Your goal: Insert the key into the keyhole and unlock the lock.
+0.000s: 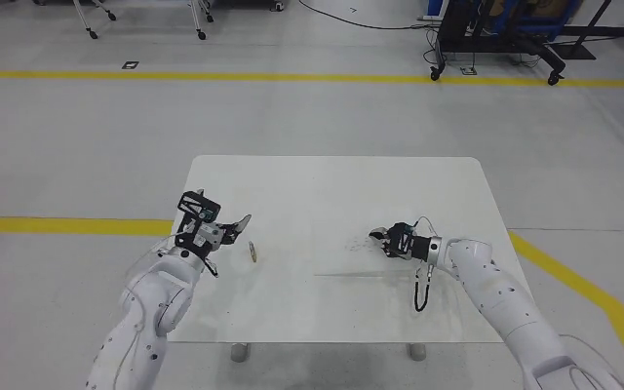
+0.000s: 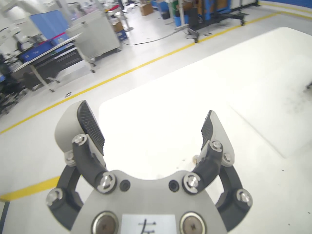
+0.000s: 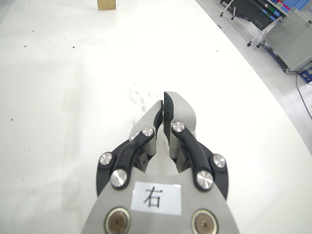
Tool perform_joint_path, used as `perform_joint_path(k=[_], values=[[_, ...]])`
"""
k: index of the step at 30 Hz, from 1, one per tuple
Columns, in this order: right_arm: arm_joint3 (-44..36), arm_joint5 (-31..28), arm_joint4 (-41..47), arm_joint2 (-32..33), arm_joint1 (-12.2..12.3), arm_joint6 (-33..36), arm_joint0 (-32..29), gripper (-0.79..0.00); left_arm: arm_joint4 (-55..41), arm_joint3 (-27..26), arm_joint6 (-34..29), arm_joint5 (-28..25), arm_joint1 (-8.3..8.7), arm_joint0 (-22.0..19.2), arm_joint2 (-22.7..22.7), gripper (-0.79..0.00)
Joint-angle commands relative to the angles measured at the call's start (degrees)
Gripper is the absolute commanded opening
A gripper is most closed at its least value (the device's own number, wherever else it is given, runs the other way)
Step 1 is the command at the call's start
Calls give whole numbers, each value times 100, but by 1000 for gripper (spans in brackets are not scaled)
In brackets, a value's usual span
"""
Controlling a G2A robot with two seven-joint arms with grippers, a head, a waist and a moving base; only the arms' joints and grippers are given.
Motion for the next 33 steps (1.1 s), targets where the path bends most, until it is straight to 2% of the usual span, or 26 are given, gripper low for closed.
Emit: perform_joint_path(k=[1, 5, 8, 13, 19, 25, 33], values=[[0, 0, 0, 0, 0, 0, 0, -785, -114, 450, -347, -396, -73, -616, 606, 0], [0, 0, 0, 0, 0, 0, 0, -785, -152, 1288, -481, -650, -300, -1507, 1764, 0], [0, 0, 0, 0, 0, 0, 0, -785, -140, 1846, -397, -591, -500, -2010, 2482, 0], [0, 0, 0, 0, 0, 0, 0, -785, -89, 2535, -351, -514, -782, -2571, 3270, 0], [0, 0, 0, 0, 0, 0, 0, -785, 556, 3147, -142, -151, -1027, -2965, 3901, 0], [0, 0, 0, 0, 0, 0, 0, -785, 1238, 3716, -11, 217, -1208, -3139, 4327, 0], [0, 0, 0, 0, 0, 0, 0, -785, 1383, 4014, 87, 435, -1373, -3161, 4477, 0]])
